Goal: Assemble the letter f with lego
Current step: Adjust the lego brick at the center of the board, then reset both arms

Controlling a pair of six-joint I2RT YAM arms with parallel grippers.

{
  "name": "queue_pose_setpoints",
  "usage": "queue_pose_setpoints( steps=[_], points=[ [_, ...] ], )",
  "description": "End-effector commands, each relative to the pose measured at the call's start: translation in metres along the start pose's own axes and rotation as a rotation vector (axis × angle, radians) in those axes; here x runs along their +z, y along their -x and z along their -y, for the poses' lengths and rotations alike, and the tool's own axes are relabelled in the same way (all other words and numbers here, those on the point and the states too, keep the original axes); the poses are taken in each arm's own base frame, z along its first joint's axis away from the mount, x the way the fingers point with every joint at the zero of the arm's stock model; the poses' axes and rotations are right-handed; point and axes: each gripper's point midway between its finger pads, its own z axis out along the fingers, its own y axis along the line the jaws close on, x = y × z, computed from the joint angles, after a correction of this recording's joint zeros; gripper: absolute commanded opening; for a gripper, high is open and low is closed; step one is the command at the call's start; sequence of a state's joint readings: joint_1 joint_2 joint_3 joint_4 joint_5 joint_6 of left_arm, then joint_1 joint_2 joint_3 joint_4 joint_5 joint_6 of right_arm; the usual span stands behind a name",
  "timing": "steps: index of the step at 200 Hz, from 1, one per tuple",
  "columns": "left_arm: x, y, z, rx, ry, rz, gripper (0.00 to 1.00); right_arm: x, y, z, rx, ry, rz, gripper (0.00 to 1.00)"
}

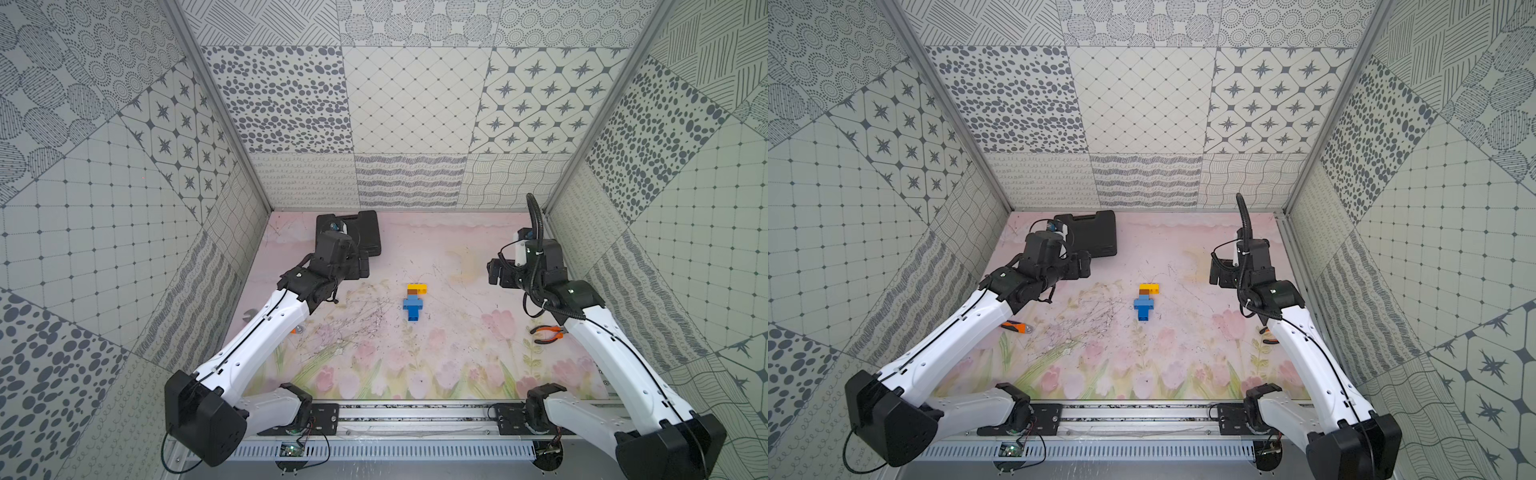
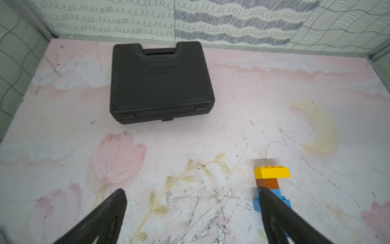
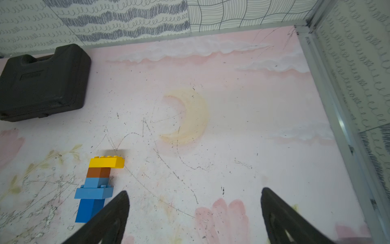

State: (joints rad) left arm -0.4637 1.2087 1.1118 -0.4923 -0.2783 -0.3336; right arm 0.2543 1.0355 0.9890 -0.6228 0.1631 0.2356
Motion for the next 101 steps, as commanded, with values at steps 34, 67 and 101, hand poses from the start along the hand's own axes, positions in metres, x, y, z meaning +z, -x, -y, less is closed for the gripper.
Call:
queue_pose_setpoints(
  steps=[34, 67, 101],
  points=[
    [-0.002, 0.019, -0.072, -0.001, 0.301, 0.166, 0.99, 0.012, 0.013, 0.043, 0.082, -0.216, 0.191, 0.98],
    [0.002, 0.01, -0.097, 0.016, 0.367, 0.3, 0.99, 0.022, 0.005, 0.054, 0.079, -0.259, 0.231, 0.98],
    [0.031, -0.021, -0.116, 0.005, 0.343, 0.214, 0.99, 0.03, -0.001, 0.059, 0.112, -0.245, 0.313, 0.98]
  ],
)
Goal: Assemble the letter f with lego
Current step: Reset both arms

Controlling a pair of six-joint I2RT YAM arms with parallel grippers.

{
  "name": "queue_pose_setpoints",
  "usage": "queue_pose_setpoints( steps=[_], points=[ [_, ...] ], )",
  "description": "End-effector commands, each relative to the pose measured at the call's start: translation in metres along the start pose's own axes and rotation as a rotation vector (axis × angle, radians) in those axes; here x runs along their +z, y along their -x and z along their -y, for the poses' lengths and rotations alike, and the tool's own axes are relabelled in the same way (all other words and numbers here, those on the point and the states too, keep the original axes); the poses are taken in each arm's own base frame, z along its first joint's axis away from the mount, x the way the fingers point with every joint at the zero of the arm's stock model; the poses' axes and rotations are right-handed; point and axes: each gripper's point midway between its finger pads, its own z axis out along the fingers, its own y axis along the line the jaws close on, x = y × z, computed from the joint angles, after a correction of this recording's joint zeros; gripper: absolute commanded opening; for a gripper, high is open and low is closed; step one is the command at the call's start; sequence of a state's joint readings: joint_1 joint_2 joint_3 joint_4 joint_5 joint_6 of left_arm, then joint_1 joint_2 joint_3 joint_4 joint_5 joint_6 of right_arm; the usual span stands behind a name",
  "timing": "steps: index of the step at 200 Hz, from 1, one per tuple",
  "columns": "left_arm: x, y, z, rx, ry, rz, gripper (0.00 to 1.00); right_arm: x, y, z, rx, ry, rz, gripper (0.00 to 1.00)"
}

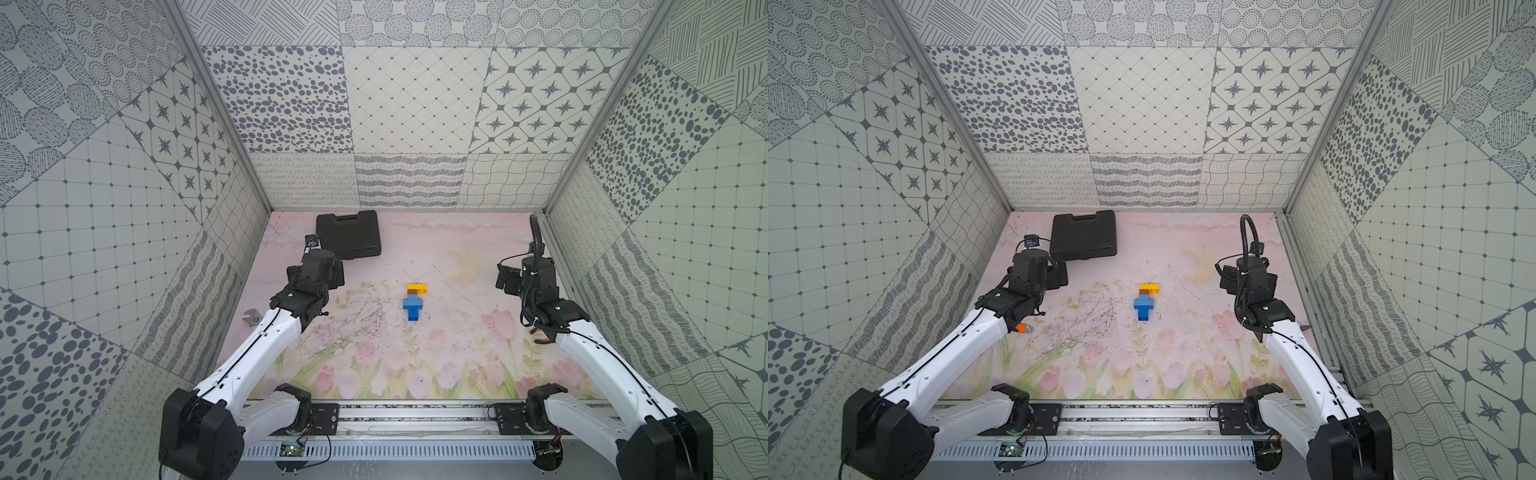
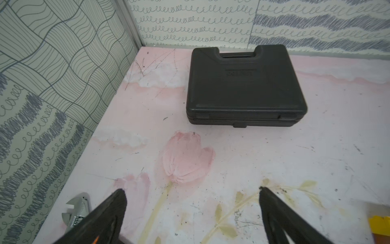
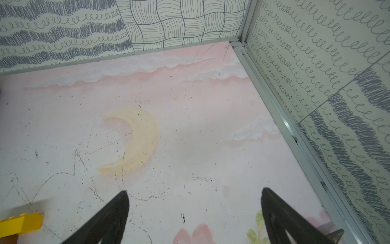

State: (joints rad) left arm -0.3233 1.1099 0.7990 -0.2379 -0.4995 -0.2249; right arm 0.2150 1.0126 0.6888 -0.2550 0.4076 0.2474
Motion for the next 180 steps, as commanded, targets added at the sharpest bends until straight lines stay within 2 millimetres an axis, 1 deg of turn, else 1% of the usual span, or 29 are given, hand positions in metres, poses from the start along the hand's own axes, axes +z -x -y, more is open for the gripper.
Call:
queue_pose_setpoints(
  steps=[1, 16, 32, 46, 52, 57, 58, 61, 86, 102, 129, 145, 159, 180],
  points=[
    [0.02, 0.011, -0.016, -0.026, 0.025, 0.114, 0.99, -0.003, 0.026, 0.003, 0.074, 0.003, 0.161, 0.98],
    [0.032, -0.001, -0.017, -0.044, 0.015, 0.101, 0.99, 0.002, 0.022, 0.005, 0.07, -0.002, 0.167, 0.98],
    [0.045, -0.014, -0.025, -0.016, 0.067, 0.077, 0.99, 0.006, 0.018, 0.005, 0.066, -0.003, 0.167, 0.98],
    [0.054, -0.023, -0.028, 0.002, 0.078, 0.079, 0.99, 0.008, 0.015, 0.004, 0.06, 0.001, 0.177, 0.98],
    [0.058, -0.027, -0.029, 0.006, 0.076, 0.084, 0.99, 0.009, 0.015, 0.004, 0.056, 0.006, 0.187, 0.98],
    [0.061, -0.029, -0.03, 0.007, 0.074, 0.091, 0.99, 0.008, 0.018, 0.003, 0.057, 0.011, 0.204, 0.98],
    [0.062, -0.03, -0.03, 0.008, 0.074, 0.091, 0.99, 0.009, 0.014, 0.003, 0.051, 0.01, 0.196, 0.98],
    [0.064, -0.032, -0.03, 0.008, 0.075, 0.094, 0.99, 0.011, 0.01, 0.003, 0.044, 0.009, 0.194, 0.98],
    [0.077, -0.044, -0.032, 0.018, 0.067, 0.107, 0.99, 0.019, 0.002, 0.004, 0.028, -0.004, 0.174, 0.98],
    [0.083, -0.047, -0.032, 0.031, 0.064, 0.118, 0.99, 0.024, -0.001, 0.003, 0.016, -0.005, 0.178, 0.98],
    [0.092, -0.052, -0.031, 0.029, 0.037, 0.149, 0.99, 0.029, -0.001, 0.001, -0.019, -0.001, 0.221, 0.98],
    [0.097, -0.053, -0.026, 0.034, 0.007, 0.152, 0.99, 0.032, -0.001, 0.001, -0.034, -0.004, 0.235, 0.98],
    [0.1, -0.052, -0.021, 0.045, -0.019, 0.162, 0.99, 0.036, -0.001, -0.003, -0.054, 0.016, 0.259, 0.98],
    [0.105, -0.057, -0.014, 0.067, -0.056, 0.156, 0.99, 0.042, -0.003, -0.009, -0.073, 0.045, 0.285, 0.98]
  ],
)
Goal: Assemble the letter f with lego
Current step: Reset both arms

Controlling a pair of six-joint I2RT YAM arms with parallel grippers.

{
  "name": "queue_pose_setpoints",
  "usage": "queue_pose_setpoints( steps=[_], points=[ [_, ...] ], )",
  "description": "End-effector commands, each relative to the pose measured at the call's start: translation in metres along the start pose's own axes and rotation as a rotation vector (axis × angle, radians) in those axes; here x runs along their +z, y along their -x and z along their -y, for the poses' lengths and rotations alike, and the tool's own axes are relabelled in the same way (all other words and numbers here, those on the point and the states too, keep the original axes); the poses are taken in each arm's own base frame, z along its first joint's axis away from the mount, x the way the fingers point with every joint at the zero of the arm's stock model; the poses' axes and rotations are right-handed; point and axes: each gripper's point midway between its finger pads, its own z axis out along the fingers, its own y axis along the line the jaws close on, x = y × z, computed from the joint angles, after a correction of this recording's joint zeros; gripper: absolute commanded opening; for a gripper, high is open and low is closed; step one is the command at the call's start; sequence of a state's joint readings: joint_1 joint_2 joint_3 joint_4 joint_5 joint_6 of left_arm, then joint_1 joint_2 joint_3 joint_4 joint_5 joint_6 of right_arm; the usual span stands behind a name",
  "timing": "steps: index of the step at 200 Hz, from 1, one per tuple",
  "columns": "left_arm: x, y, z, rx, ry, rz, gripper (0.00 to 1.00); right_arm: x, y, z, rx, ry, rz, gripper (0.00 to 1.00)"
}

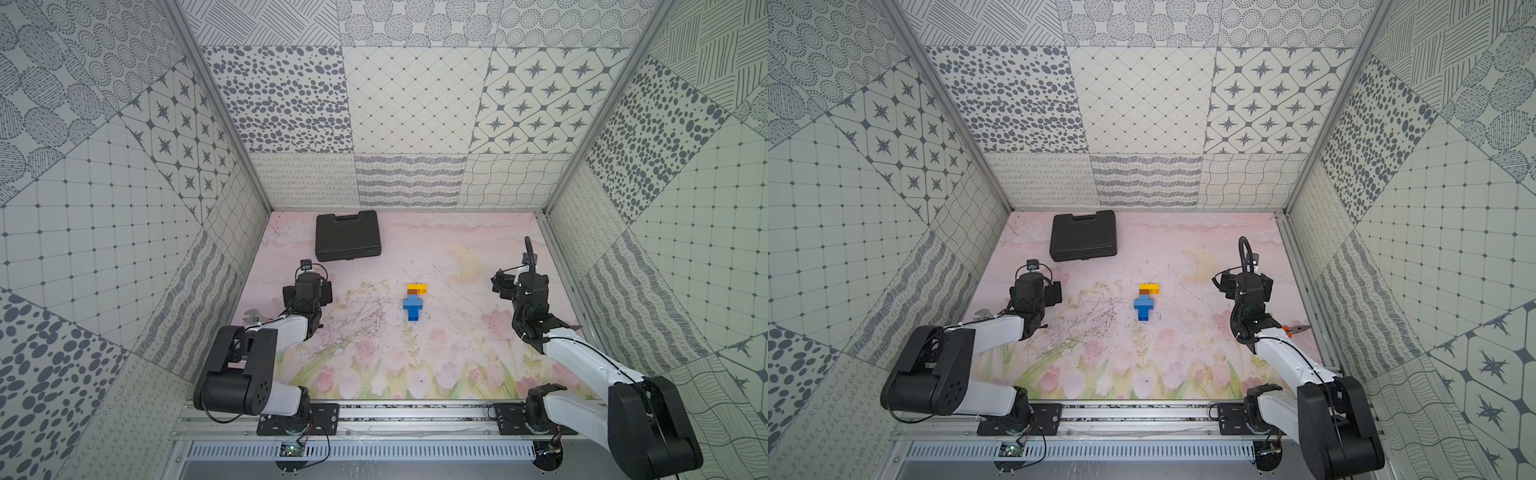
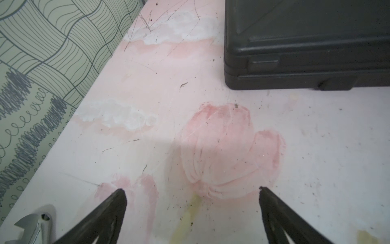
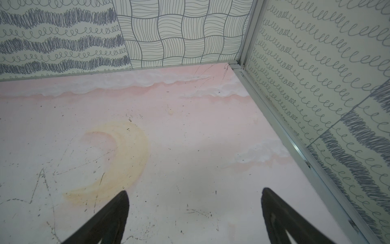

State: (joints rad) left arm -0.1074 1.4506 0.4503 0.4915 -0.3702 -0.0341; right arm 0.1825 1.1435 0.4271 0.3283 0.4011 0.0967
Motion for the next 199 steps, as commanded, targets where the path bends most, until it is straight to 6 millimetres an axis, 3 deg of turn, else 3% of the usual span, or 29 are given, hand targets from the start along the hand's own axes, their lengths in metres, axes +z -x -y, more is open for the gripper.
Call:
queue_pose_setpoints(
  steps=[1, 67, 99, 166, 199],
  points=[
    [0.003, 0.037, 0.016, 0.005, -0.101, 0.171, 0.99, 0.005, 0.019, -0.007, -0.008, 0.036, 0.117, 0.98],
    [0.008, 0.023, 0.03, 0.009, -0.225, 0.19, 0.99, 0.029, -0.002, -0.028, -0.061, 0.14, 0.134, 0.98],
    [0.005, 0.025, 0.036, 0.032, -0.266, 0.215, 0.99, 0.036, -0.013, -0.042, -0.095, 0.217, 0.129, 0.98],
    [0.009, 0.024, 0.033, 0.004, -0.273, 0.184, 0.99, 0.048, -0.026, -0.042, -0.065, 0.291, 0.076, 0.98],
    [0.01, 0.024, 0.032, 0.001, -0.264, 0.183, 0.99, 0.057, -0.025, -0.029, -0.002, 0.254, 0.053, 0.98]
  ],
)
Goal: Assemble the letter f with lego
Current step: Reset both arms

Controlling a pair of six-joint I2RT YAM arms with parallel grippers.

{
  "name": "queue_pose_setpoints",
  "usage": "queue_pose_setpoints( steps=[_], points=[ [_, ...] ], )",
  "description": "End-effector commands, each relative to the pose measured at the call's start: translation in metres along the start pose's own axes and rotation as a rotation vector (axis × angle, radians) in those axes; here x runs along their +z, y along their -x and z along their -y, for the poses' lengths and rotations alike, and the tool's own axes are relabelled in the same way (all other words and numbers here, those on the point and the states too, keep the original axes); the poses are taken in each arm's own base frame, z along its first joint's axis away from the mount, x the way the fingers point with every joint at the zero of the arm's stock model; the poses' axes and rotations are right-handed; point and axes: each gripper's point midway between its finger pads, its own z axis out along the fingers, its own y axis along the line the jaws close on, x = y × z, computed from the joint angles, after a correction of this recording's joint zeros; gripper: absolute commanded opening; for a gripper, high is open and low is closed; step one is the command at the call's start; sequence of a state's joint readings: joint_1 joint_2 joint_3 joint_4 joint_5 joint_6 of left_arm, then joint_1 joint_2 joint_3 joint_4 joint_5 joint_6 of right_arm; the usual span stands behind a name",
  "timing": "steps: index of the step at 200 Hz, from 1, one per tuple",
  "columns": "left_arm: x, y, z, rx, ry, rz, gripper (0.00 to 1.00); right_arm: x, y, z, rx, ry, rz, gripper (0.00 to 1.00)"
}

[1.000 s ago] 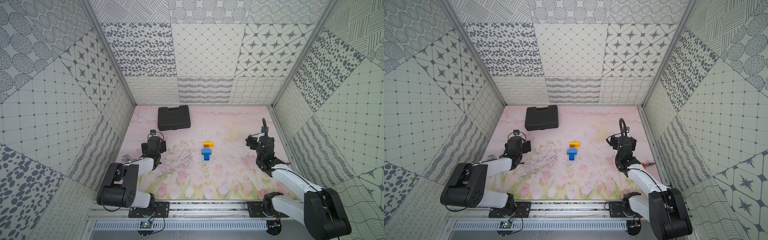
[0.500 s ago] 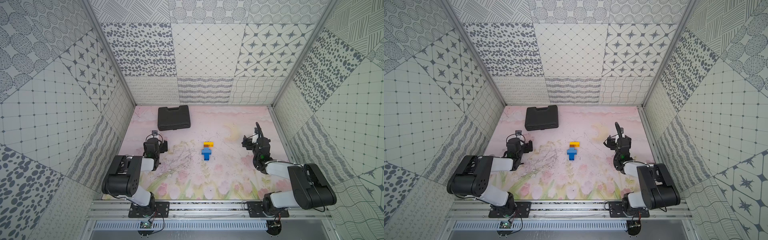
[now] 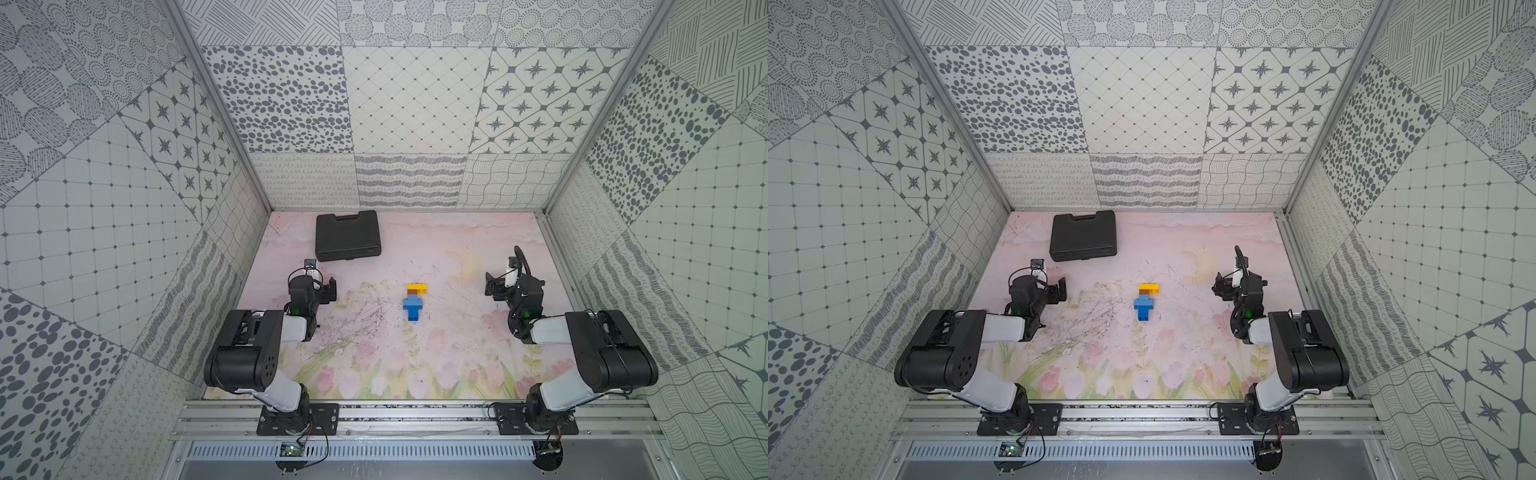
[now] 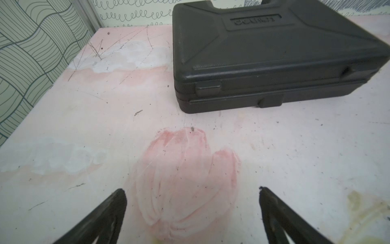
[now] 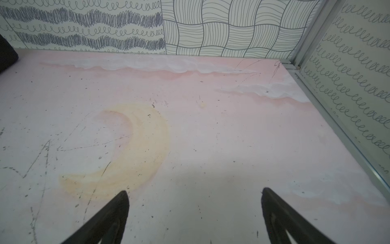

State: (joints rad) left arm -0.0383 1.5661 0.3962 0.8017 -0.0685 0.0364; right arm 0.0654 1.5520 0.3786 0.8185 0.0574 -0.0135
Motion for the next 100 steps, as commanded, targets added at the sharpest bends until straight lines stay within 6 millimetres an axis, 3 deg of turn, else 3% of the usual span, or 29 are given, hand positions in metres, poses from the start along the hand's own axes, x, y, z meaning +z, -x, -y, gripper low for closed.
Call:
queue_pose_setpoints(
  steps=[1, 100],
  points=[
    [0.0009, 0.0147, 0.0012, 0.0, -0.02, 0.053, 0.99, 0.0045, 0.019, 0.0043, 0.055, 0.017, 0.049, 0.98],
    [0.0024, 0.0142, -0.0026, -0.013, -0.002, 0.043, 0.99, 0.0045, 0.0183, 0.005, 0.058, 0.025, 0.045, 0.98]
  ],
)
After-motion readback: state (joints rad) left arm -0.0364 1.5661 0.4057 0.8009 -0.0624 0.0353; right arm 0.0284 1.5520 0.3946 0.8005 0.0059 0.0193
